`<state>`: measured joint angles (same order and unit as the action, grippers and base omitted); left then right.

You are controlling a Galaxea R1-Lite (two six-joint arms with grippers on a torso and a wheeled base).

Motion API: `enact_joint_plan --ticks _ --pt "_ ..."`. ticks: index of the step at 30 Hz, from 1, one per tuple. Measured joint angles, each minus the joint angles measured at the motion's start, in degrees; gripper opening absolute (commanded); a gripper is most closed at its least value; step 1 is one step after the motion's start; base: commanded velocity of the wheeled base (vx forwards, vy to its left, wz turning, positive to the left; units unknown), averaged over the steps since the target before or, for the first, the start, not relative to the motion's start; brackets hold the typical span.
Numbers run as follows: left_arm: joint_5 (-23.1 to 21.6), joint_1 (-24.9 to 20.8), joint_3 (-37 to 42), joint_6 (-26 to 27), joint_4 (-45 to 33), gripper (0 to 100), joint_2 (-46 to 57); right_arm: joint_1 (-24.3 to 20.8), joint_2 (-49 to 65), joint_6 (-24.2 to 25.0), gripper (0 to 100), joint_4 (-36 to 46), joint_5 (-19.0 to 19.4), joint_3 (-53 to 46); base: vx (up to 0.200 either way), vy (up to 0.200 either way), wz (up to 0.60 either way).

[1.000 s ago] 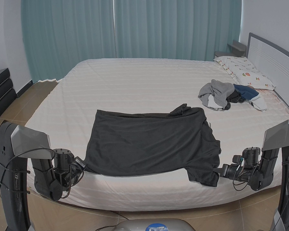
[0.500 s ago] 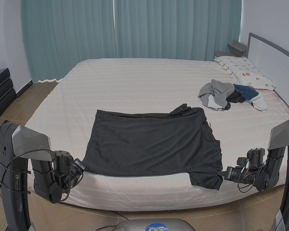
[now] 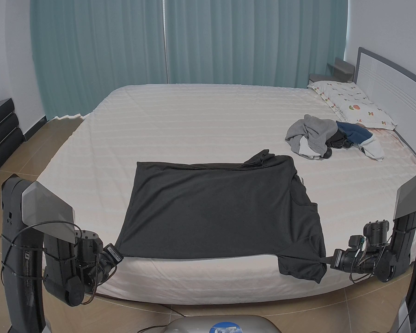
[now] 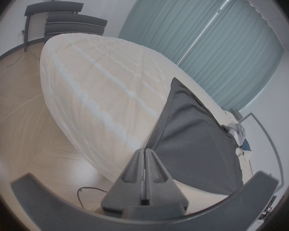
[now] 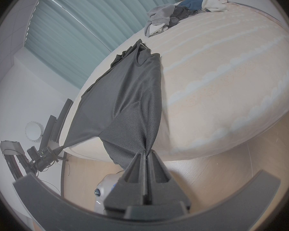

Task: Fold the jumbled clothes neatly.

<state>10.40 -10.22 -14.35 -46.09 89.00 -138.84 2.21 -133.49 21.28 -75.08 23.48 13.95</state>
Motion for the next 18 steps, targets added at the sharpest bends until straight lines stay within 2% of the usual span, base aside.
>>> enact_joint_plan --ticks 7,18 --pt "0.1 -0.6 3.2 3.6 0.0 0 0.0 2.0 0.6 -3.3 0 0.0 0.5 -2.2 0.0 0.0 0.0" --pt "0.1 -0.9 8.6 10.2 0.0 0 0.8 2.2 0.9 -7.3 0 -0.1 0.6 -5.2 0.0 0.0 0.0"
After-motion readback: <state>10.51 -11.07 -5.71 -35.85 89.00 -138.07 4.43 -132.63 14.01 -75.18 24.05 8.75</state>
